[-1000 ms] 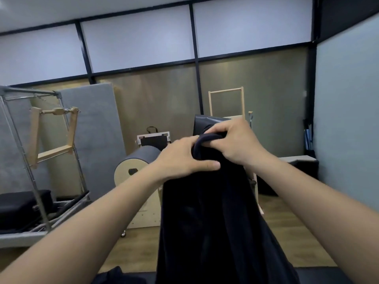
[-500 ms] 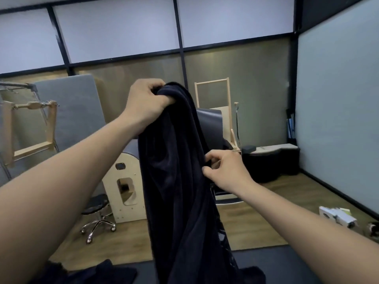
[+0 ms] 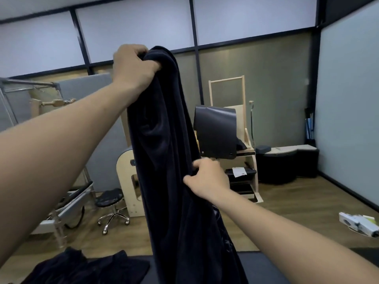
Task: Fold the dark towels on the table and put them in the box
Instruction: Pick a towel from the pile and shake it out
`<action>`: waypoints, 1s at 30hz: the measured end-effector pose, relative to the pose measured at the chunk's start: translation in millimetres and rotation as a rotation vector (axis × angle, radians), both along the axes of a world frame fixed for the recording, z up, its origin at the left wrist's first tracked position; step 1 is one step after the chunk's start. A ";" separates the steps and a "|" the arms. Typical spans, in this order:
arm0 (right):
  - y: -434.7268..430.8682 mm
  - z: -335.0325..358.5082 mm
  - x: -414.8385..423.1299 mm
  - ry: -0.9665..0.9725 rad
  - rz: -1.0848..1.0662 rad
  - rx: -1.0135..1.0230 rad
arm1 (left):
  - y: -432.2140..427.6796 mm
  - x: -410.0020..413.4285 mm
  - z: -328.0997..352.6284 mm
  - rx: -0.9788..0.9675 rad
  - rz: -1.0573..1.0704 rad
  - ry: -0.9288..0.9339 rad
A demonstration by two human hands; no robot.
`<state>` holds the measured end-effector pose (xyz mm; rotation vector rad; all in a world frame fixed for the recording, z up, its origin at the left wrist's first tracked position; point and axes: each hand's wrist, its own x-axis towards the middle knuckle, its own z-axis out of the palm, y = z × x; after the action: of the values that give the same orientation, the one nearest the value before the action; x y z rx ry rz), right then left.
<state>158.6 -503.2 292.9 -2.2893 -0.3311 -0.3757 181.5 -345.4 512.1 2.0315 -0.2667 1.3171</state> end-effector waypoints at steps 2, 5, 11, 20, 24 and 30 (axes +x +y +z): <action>9.5 -15.8 -6.6 0.055 0.027 -0.045 | 7.5 -2.7 6.7 -0.016 0.028 -0.011; 22.7 -45.6 -13.3 0.133 0.062 -0.086 | 22.9 -6.9 16.5 -0.028 0.077 0.001; 28.1 -109.0 -1.2 0.283 0.048 -0.024 | 60.9 -17.3 32.1 -0.078 0.183 0.001; -44.6 -152.6 40.0 0.334 -0.182 -0.082 | 118.5 -20.1 17.7 -0.099 0.272 0.036; -93.6 -141.0 63.2 0.256 -0.108 -0.154 | 153.8 -19.8 5.1 -0.177 0.322 0.060; -159.0 -96.6 60.8 0.258 0.088 -0.564 | 186.4 -21.9 -22.6 -0.226 0.303 0.114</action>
<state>219.3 -662.2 196.3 -2.8185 -0.4458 0.0771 159.7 -159.0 489.6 1.9955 0.2420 1.3348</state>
